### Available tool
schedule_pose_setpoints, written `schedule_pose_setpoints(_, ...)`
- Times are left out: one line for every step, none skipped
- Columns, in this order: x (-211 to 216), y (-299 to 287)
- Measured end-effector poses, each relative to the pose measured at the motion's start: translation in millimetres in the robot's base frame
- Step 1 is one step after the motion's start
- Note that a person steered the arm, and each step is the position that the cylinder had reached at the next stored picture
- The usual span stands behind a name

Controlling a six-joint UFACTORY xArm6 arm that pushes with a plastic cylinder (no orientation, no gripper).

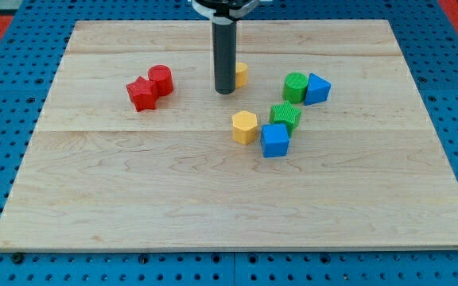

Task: Make a group out of both red blocks and yellow heart

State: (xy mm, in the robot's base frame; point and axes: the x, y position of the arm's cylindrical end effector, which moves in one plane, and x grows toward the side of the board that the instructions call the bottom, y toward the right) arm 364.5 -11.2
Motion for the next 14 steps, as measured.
schedule_pose_setpoints(0,41)
schedule_pose_setpoints(-22,63)
schedule_pose_setpoints(-44,45)
schedule_pose_setpoints(-41,-17)
schedule_pose_setpoints(-40,-54)
schedule_pose_setpoints(-40,-33)
schedule_pose_setpoints(-21,4)
schedule_pose_setpoints(29,-10)
schedule_pose_setpoints(47,-52)
schedule_pose_setpoints(40,-91)
schedule_pose_setpoints(30,-110)
schedule_pose_setpoints(31,-113)
schedule_pose_setpoints(66,-96)
schedule_pose_setpoints(105,-69)
